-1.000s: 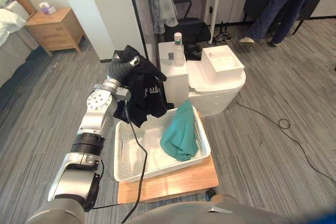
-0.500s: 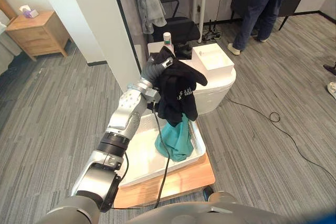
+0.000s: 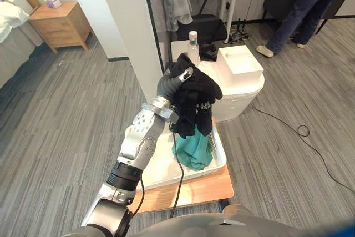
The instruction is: Tidy the bed and pick cloth on bed and put in laundry
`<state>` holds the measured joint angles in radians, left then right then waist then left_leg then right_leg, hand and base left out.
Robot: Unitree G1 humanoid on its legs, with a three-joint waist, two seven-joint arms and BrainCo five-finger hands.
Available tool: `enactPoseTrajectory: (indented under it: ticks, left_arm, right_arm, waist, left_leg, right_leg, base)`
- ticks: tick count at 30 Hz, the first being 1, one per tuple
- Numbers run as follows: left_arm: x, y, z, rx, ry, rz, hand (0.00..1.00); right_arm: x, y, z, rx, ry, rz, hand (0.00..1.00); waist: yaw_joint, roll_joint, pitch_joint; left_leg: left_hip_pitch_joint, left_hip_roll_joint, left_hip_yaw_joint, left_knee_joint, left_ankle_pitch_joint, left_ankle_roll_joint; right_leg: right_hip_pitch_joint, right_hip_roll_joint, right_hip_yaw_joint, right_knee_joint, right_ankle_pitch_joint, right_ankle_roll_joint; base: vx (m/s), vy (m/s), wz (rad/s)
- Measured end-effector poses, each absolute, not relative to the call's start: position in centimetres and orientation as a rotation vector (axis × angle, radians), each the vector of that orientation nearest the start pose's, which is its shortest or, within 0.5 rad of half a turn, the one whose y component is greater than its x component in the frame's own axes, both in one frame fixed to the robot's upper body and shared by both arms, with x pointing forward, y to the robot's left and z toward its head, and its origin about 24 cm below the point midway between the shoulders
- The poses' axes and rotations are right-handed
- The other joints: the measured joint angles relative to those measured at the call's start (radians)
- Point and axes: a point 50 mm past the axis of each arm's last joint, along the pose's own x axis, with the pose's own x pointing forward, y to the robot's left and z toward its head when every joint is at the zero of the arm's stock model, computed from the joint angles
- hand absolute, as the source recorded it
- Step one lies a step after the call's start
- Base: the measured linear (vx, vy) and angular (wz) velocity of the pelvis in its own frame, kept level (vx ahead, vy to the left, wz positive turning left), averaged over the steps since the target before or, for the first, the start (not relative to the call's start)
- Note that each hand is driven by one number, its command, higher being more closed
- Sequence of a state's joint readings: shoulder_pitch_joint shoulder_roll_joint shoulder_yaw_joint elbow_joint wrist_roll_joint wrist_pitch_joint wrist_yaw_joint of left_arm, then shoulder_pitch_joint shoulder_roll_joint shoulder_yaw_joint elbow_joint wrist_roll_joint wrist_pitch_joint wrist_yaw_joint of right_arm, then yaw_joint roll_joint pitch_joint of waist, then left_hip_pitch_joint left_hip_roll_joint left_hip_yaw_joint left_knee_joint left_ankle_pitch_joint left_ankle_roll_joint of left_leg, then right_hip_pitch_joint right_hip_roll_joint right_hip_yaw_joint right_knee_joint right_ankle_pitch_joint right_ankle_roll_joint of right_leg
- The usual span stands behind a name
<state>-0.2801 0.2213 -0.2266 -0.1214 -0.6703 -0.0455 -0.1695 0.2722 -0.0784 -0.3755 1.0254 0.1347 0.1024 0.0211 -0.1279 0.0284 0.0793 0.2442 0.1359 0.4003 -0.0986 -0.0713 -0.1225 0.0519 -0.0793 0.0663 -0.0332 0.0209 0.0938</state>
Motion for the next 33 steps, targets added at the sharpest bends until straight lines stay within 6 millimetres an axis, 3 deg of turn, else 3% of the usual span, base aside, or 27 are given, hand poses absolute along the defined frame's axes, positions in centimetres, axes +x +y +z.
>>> enactPoseTrajectory:
  ticks: [14,21,25,27,30,33]
  left_arm:
    - [26.4,10.7,17.7,-0.536,-0.535,-0.569,1.0]
    - [26.5,10.5,17.1,-0.581,-0.474,-0.563,1.0]
    - [25.7,9.4,13.4,-0.652,-0.263,-0.559,1.0]
    - [24.8,8.2,8.7,-0.646,-0.018,-0.553,1.0]
    - [23.0,8.0,3.3,-0.631,0.241,-0.488,1.0]
    - [21.4,8.8,0.5,-0.573,0.346,-0.425,1.0]
  right_arm:
    - [-0.5,-22.4,-16.9,0.27,1.346,-0.563,0.0]
    - [-0.5,-22.3,-17.0,0.272,1.35,-0.563,0.0]
    - [-0.6,-22.3,-17.0,0.275,1.358,-0.561,0.0]
    - [-0.6,-22.0,-17.0,0.267,1.365,-0.542,0.0]
    - [-0.4,-21.9,-17.0,0.263,1.36,-0.529,0.0]
    - [-0.3,-21.7,-17.0,0.252,1.364,-0.514,0.0]
  waist:
    - [0.009,-0.003,-0.028]
    - [0.009,-0.01,-0.046]
    - [0.009,-0.011,-0.043]
    - [0.007,-0.014,-0.045]
    - [0.006,-0.019,-0.042]
    - [0.011,-0.025,-0.039]
  left_leg:
    - [0.008,0.002,-0.002,-0.004,0.0,0.001]
    - [0.009,0.0,-0.002,0.001,0.0,0.001]
    - [0.016,-0.001,-0.002,0.0,0.0,0.001]
    - [0.02,0.0,-0.012,0.0,0.0,0.001]
    - [0.015,0.001,-0.024,-0.003,0.002,0.003]
    - [0.004,0.003,-0.038,-0.003,0.002,0.003]
  right_leg:
    - [0.01,0.002,-0.003,0.0,-0.003,-0.001]
    - [0.01,0.003,-0.003,0.0,-0.003,-0.002]
    - [0.016,0.002,-0.013,0.0,-0.004,-0.002]
    - [0.027,0.001,-0.029,-0.001,-0.008,-0.006]
    - [0.027,-0.001,-0.048,0.0,-0.017,-0.007]
    - [0.024,-0.002,-0.062,-0.001,-0.023,-0.005]
  base:
    - [-0.03,-0.036,0.01]
    - [-0.01,-0.017,0.0]
    - [-0.02,-0.038,0.01]
    - [-0.03,-0.046,0.11]
    - [-0.03,-0.052,0.11]
    - [0.0,-0.044,0.14]
